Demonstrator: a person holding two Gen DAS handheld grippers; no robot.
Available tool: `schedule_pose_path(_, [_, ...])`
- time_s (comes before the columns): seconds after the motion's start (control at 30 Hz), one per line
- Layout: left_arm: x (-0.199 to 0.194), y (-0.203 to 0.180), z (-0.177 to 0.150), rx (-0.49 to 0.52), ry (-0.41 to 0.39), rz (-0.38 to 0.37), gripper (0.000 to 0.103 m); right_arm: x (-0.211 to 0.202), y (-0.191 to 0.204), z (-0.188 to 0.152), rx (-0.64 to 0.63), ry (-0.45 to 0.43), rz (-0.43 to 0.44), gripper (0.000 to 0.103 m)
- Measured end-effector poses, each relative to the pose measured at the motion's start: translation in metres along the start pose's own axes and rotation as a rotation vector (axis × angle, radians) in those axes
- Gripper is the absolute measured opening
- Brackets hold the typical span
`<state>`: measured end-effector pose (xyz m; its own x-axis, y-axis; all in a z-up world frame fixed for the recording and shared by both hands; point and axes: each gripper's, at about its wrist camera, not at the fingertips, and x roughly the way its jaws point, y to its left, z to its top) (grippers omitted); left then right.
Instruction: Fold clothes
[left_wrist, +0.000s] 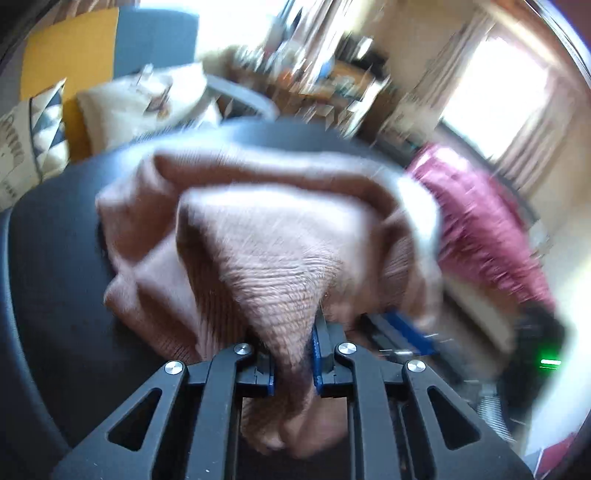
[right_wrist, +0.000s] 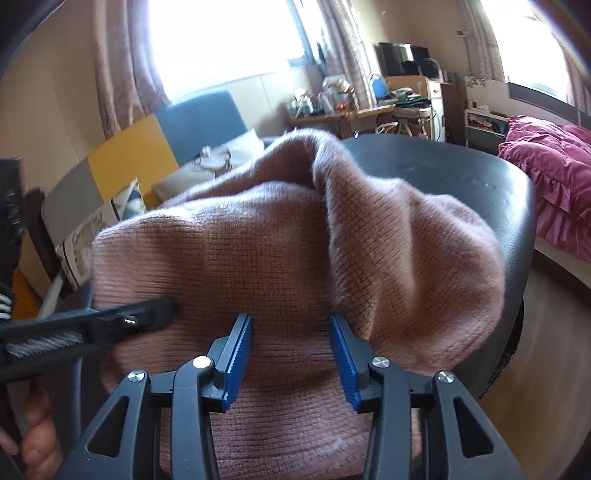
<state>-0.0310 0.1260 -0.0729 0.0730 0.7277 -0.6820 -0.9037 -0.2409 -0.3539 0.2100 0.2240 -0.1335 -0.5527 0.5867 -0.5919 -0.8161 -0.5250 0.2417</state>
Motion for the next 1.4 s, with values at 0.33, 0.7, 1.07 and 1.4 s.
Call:
schedule_pose_path(0.33, [-0.138,0.026,-0.001,-0.121,-0.276,-0.077,0.014,-0.021,-0.007,0.014,0.061,-0.077,-0.033,0.049])
schedule_pose_path(0.7, [-0.277,0.076,-0.062,-0.189,-0.457,0.11,0.014,0.001,0.083,-0.04,-0.15,0.115,0.218,0.052])
schedule_pose_path(1.07, [-0.33,0.207,-0.182,-0.543,-0.384,0.482,0.015,-0.014,0.179,-0.113,-0.338,0.228,0.456,0.062])
schedule_pose_path(1.4, [-0.295,0.224,-0.261,-0.648,-0.313,0.472,0.038,-0.049,0.193,-0.13,-0.429,0.168,0.414,0.064])
